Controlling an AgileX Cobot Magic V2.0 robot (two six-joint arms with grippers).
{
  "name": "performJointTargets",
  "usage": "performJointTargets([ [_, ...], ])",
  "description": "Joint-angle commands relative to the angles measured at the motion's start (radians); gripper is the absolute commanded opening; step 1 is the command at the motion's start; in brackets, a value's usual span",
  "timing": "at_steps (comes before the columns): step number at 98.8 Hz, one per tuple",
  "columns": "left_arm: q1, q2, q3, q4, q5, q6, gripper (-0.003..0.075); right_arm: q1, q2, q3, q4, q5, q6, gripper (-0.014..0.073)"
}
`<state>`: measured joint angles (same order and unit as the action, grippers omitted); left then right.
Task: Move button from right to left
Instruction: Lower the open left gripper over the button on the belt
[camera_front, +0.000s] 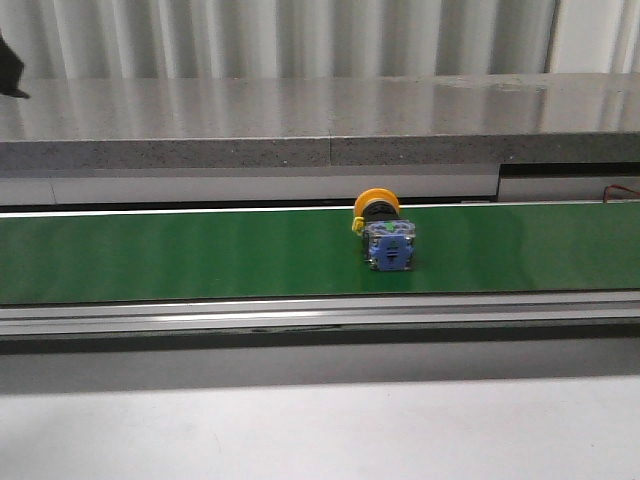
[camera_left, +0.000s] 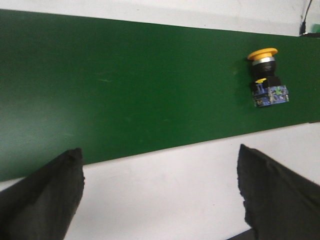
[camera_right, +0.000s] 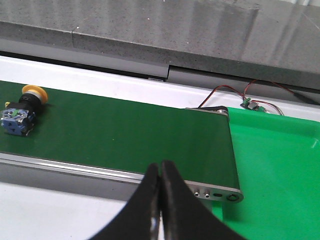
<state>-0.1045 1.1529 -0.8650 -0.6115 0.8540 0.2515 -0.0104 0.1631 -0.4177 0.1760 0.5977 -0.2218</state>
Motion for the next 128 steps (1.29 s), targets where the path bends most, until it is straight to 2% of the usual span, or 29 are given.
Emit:
performJointTargets([
  [1, -0.066, 0.048, -0.09, -0.053, -0.026, 0.003, 0.0596, -0.002, 0.011, -0.023, 0.003, -0.086, -0.007, -0.0067],
  [18, -0.201, 0.171, -0.192, -0.053, -0.056, -0.063, 0.0596, -0.002, 0.011, -0.023, 0.003, -0.086, -0.007, -0.0067],
  [46, -0.348, 0.373, -0.358, -0.044, -0.058, -0.127, 0.0596, -0.002, 0.011, -0.023, 0.003, -0.086, -0.007, -0.0067],
  [70, -0.443, 0.493, -0.474, 0.176, -0.023, -0.355, 0.0596, -0.002, 0.011, -0.023, 0.003, -0.086, -0.007, -0.0067],
  [84, -0.471, 0.549, -0.534, 0.251, 0.0, -0.473, 0.0596, -0.002, 0.011, -0.023, 0.003, -0.086, -0.007, -0.0067],
  [102, -0.473, 0.638, -0.619, 0.281, 0.107, -0.575, 0.0596, -0.002, 0.011, -0.023, 0.003, -0.086, -0.007, -0.0067],
  [128, -0.477, 0.716, -0.695, 0.34, 0.141, -0.643, 0.0596, -0.002, 0.011, -0.023, 0.003, -0.086, -0.007, -0.0067],
])
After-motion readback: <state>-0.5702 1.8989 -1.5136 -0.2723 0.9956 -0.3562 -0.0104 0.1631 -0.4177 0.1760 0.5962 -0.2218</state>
